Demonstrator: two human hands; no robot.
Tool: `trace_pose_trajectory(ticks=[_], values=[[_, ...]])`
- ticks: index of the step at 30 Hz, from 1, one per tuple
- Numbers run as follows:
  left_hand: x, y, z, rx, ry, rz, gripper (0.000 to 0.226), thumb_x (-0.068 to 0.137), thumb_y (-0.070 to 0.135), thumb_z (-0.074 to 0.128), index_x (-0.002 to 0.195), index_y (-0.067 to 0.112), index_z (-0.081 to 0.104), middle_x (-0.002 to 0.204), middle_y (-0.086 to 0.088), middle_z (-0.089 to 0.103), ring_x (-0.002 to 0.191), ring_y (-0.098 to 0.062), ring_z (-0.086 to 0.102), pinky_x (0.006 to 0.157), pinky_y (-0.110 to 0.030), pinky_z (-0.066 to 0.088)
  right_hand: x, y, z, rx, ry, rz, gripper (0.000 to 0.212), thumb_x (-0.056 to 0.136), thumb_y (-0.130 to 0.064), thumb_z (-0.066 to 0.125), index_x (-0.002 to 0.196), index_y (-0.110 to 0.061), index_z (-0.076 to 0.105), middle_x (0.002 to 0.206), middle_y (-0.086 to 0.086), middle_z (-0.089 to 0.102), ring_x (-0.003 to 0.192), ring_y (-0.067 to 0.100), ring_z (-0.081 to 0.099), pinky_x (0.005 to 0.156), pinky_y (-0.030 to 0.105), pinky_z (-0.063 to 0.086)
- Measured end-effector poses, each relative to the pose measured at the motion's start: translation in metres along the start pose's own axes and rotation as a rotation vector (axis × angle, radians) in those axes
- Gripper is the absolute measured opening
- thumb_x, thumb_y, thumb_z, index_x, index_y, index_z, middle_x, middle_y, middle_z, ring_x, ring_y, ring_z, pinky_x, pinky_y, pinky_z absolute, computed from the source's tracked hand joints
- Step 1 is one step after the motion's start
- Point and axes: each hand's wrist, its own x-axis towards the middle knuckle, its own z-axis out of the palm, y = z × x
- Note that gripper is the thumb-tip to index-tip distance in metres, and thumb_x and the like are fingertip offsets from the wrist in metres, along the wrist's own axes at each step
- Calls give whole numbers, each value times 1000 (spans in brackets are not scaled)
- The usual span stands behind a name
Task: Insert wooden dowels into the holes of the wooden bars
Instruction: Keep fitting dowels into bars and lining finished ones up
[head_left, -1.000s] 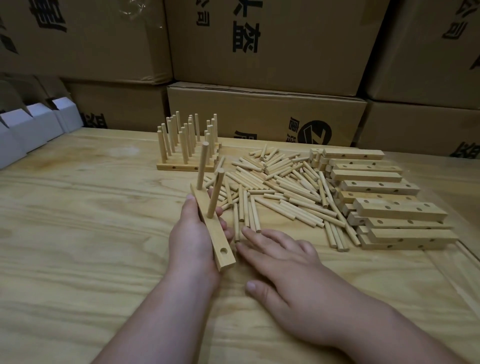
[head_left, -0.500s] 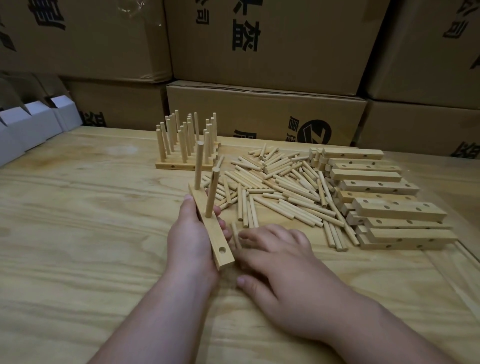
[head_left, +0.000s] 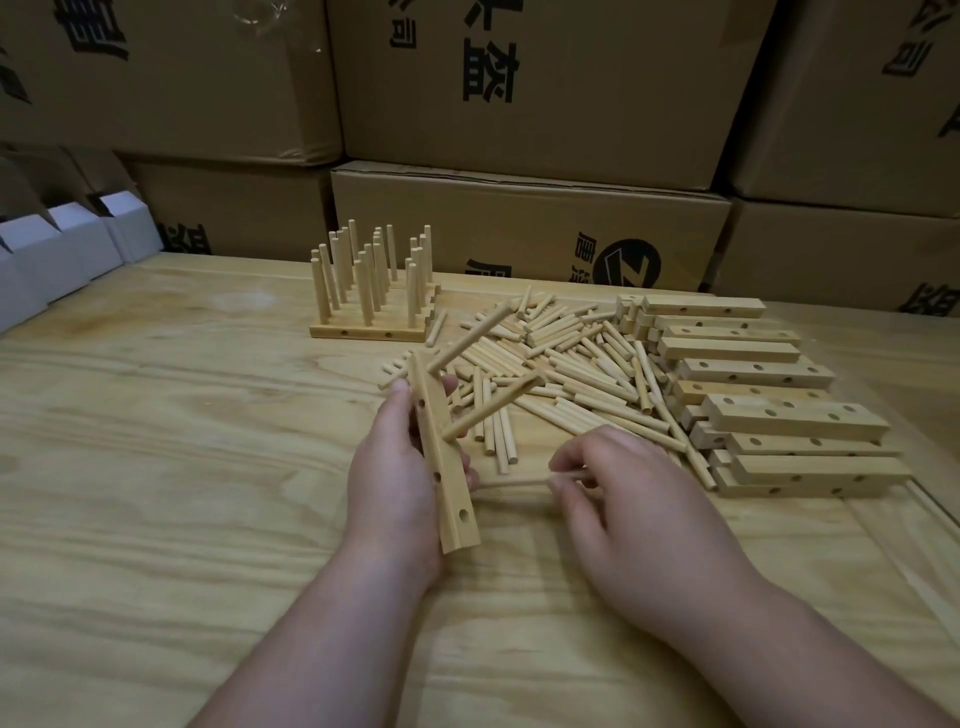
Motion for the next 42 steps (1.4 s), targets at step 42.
trace_pose_trajectory(ticks=[42], values=[[0, -3, 0, -118, -121, -77, 35, 100, 48, 52, 106, 25, 77, 75, 2, 52, 54, -11, 44, 47, -27, 42, 2, -5, -20, 353, -74, -93, 21, 88, -56, 60, 79, -40, 70, 80, -15, 62, 81, 8, 61, 66, 12, 42]])
